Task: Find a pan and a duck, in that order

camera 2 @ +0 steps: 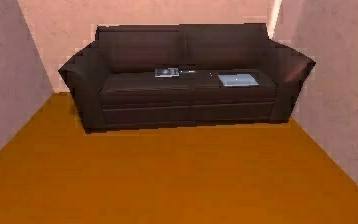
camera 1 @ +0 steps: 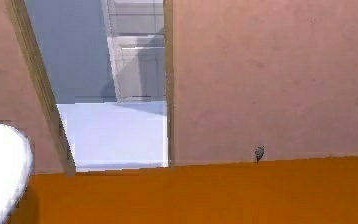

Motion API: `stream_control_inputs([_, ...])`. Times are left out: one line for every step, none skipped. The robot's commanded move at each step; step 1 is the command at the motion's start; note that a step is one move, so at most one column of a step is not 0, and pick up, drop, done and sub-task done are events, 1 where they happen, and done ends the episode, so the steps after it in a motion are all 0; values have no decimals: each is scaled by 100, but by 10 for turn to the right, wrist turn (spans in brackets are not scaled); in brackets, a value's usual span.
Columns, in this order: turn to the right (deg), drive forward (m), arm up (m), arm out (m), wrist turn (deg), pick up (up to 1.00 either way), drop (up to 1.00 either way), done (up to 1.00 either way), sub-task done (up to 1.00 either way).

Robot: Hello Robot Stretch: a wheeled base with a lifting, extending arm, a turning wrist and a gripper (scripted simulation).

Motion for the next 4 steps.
stream_control_inputs([0, 85, 0, 0, 0, 0, 0, 0, 0])
stream_control_inputs([60, 0, 0, 0, 0, 0, 0, 0, 0])
stream_control_inputs([0, 30, 0, 0, 0, 0, 0, 0, 0])
stream_control_inputs([-450, 0, 0, 0, 0, 0, 0, 0, 0])
